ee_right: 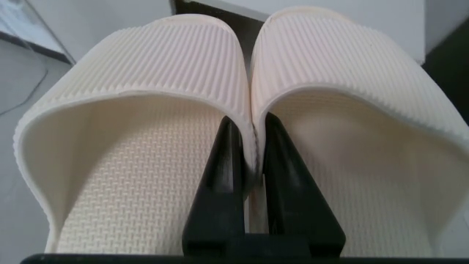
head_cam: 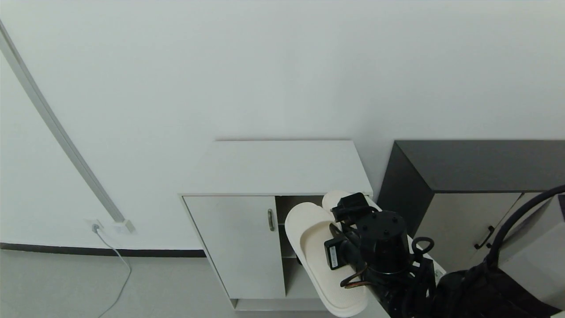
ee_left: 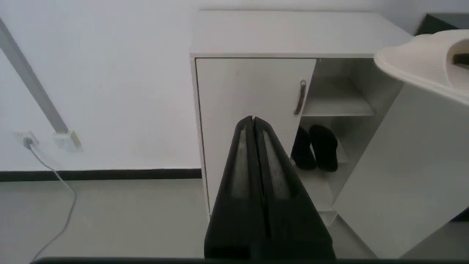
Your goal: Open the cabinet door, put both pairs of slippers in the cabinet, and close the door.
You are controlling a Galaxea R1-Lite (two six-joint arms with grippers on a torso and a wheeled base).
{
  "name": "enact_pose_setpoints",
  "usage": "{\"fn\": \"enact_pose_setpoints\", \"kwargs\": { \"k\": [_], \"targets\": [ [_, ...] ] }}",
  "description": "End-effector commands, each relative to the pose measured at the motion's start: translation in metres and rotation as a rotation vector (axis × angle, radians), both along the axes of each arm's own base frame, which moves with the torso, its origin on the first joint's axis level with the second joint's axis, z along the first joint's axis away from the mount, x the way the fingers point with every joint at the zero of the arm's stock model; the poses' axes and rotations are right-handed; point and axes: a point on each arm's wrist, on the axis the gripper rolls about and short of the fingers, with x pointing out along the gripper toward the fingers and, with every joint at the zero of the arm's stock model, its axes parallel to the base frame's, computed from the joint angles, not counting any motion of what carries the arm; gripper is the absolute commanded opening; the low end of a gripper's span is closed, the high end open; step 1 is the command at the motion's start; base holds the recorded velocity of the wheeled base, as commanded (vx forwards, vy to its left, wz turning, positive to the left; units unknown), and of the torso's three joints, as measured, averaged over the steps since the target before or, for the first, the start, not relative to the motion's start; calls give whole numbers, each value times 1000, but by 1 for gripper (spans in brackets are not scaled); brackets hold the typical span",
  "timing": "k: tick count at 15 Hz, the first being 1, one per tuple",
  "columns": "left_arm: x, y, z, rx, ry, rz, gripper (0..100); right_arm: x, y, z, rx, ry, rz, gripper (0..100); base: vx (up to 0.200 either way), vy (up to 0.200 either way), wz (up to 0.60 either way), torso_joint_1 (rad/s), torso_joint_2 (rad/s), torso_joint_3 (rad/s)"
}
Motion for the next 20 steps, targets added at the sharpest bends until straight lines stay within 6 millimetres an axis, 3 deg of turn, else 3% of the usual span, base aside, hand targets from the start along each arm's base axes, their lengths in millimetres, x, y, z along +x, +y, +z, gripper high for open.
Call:
{"fn": "enact_pose_setpoints", "kwargs": {
  "k": [1, 14, 20],
  "targets": [
    [0, 0, 0, -1, 1, 2, 0, 1, -1, -2, -7, 4, -6, 0, 0, 0, 0, 0, 0, 0],
    [0, 0, 0, -5, 0, 2, 0, 0, -2, -6, -18, 14, -5, 0, 0, 0, 0, 0, 0, 0],
    [0, 0, 0, -5, 0, 2, 0, -14, -4, -11, -19, 11, 16, 0, 0, 0, 0, -52, 110, 60]
  ]
}}
